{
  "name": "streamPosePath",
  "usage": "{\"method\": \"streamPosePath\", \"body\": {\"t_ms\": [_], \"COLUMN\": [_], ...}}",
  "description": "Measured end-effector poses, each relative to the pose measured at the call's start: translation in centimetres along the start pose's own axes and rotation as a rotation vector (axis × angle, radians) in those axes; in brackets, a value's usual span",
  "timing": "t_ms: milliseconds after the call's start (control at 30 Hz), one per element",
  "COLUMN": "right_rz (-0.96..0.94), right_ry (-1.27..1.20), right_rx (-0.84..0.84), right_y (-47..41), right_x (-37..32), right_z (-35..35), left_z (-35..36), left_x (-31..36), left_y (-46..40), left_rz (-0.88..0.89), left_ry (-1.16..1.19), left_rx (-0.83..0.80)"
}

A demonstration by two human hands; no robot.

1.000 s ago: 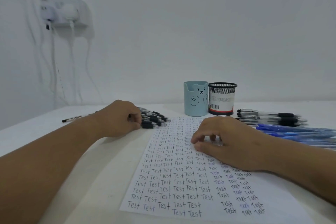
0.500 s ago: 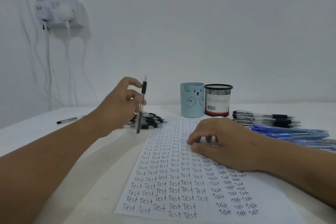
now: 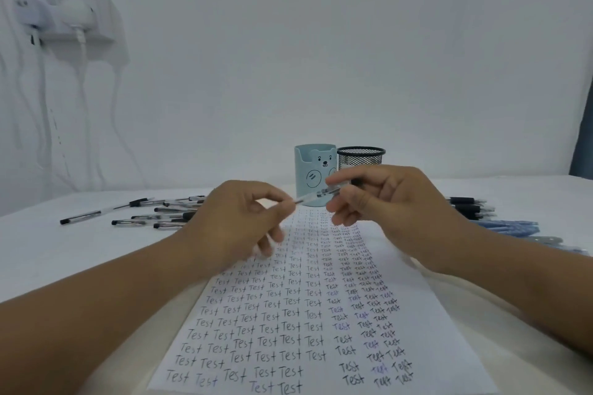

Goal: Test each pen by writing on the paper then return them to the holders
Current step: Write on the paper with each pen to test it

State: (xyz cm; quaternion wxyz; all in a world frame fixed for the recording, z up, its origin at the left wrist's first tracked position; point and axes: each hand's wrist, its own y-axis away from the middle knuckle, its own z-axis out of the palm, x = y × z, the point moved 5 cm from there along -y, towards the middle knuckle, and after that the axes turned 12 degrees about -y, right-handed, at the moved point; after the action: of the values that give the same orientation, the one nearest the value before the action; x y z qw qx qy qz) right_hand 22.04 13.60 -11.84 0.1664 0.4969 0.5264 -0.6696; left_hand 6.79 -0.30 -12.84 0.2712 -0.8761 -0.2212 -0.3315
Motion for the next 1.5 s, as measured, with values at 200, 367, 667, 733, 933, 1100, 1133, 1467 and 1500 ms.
{"method": "streamPosePath", "body": {"t_ms": [200, 367, 667, 733, 933, 1100, 1133, 1467, 1500], "right_rz": [0.151, 0.318, 0.376, 0.373, 0.226, 0.272, 0.304, 0.353, 0.335], "right_ry": [-0.321, -0.57, -0.6, -0.52, -0.162, -0.294, -0.31, 0.01, 0.044], "right_rx": [0.068, 0.115, 0.059, -0.007, -0.055, 0.015, -0.035, -0.275, -0.277], "right_y": [-0.4, -0.6, -0.5, -0.3, 0.3, 0.3, 0.6, 3.0, 3.2], "right_x": [0.0, 0.5, 1.1, 1.0, 1.1, 0.6, 0.4, 1.0, 0.8], "right_z": [-0.6, -0.7, -0.8, -0.3, 0.6, -1.4, -1.4, 0.5, 0.6], "left_z": [-0.2, 0.9, 1.4, 1.4, 2.1, 2.9, 3.0, 3.4, 3.4], "left_x": [0.7, 0.7, 0.8, 1.2, 2.3, 0.2, 0.1, 0.0, 0.0], "left_y": [-0.4, 0.1, 0.4, 0.5, 1.2, 1.4, 1.5, 1.1, 1.0], "left_rz": [0.222, 0.239, 0.259, 0.279, 0.349, 0.282, 0.295, 0.294, 0.288], "left_ry": [-0.369, -0.316, -0.311, -0.252, -0.25, -0.456, -0.493, -0.495, -0.492], "left_rx": [0.117, 0.023, 0.035, 0.059, -0.056, -0.439, -0.472, -0.473, -0.474]}}
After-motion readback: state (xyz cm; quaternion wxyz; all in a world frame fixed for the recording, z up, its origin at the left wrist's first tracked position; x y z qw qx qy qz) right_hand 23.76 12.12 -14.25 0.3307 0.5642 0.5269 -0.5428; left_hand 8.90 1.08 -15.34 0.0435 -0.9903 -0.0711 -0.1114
